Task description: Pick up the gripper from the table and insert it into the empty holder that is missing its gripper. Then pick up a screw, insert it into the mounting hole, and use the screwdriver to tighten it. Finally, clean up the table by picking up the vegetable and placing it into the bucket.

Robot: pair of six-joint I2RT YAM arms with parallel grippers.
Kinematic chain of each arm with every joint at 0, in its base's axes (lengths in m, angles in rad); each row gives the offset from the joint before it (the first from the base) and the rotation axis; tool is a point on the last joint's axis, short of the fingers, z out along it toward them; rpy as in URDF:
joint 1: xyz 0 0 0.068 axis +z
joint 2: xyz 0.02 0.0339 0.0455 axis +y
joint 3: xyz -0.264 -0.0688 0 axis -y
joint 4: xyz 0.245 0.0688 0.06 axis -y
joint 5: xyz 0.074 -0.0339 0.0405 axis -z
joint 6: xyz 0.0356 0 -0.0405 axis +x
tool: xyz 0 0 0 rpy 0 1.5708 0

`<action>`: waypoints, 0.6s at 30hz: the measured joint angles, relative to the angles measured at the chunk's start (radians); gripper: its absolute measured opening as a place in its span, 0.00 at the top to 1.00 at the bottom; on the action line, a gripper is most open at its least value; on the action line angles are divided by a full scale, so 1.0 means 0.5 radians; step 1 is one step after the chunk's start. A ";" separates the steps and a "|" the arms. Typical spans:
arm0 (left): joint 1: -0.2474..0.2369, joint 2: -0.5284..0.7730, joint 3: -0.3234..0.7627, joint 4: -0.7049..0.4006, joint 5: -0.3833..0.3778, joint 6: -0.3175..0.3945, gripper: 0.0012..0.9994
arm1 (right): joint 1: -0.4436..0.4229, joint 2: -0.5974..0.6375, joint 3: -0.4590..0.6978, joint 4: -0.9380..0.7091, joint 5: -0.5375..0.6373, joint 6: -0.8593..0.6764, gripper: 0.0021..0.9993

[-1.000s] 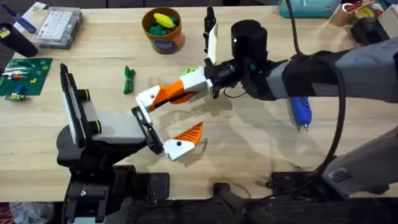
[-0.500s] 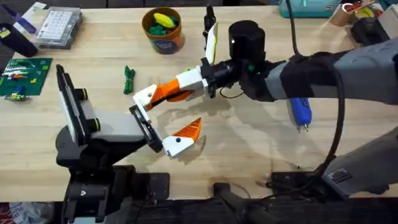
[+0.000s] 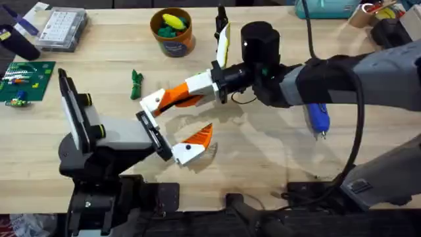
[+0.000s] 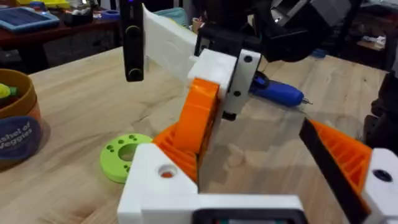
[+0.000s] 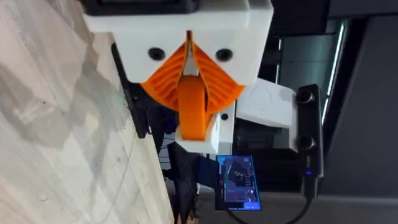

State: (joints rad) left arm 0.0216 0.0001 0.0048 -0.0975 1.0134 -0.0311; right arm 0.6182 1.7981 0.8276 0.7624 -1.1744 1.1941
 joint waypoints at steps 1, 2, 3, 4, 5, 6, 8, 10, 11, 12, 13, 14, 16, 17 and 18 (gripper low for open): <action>0.000 0.000 0.000 0.000 0.000 0.000 0.01 | 0.000 0.000 0.000 0.000 0.000 0.001 0.99; 0.000 0.000 0.000 0.000 0.000 0.000 0.01 | 0.000 0.000 0.000 0.000 0.001 0.003 0.99; 0.000 0.000 0.000 0.000 -0.001 0.000 0.01 | 0.000 0.001 0.000 -0.002 0.001 0.011 0.94; -0.001 0.000 0.000 0.000 0.020 0.005 0.01 | 0.005 0.000 0.000 -0.009 0.019 0.010 0.82; -0.009 0.000 0.002 -0.006 0.047 0.010 0.01 | 0.020 0.005 0.000 -0.016 0.047 0.007 0.75; -0.014 0.000 0.003 -0.008 0.052 0.011 0.01 | 0.034 0.008 -0.001 -0.028 0.063 0.011 0.68; -0.014 0.000 0.003 -0.008 0.049 0.017 0.01 | 0.046 0.008 -0.001 -0.035 0.081 0.007 0.59; -0.014 0.000 0.003 -0.008 0.048 0.020 0.01 | 0.048 0.009 -0.001 -0.039 0.090 0.006 0.56; -0.014 0.000 0.003 -0.008 0.046 0.024 0.01 | 0.048 0.009 -0.001 -0.040 0.093 0.006 0.55; -0.014 0.000 0.003 -0.007 0.046 0.028 0.01 | 0.049 0.008 -0.001 -0.042 0.096 0.007 0.52; -0.014 0.000 0.003 -0.007 0.045 0.033 0.01 | 0.050 0.008 -0.001 -0.045 0.098 0.006 0.47; -0.014 0.000 0.003 -0.007 0.045 0.039 0.01 | 0.050 0.010 -0.001 -0.047 0.101 0.006 0.44; -0.014 0.000 0.003 -0.006 0.042 0.049 0.01 | 0.050 0.019 -0.001 -0.052 0.104 0.006 0.36; -0.014 0.000 0.003 -0.007 0.040 0.050 0.01 | 0.050 0.025 -0.002 -0.053 0.104 0.006 0.33; -0.014 0.000 0.003 -0.006 0.039 0.049 0.01 | 0.050 0.031 -0.002 -0.053 0.104 0.006 0.31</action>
State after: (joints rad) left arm 0.0147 0.0002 0.0063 -0.1006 1.0327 -0.0064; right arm 0.6430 1.8134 0.8268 0.7361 -1.1225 1.1971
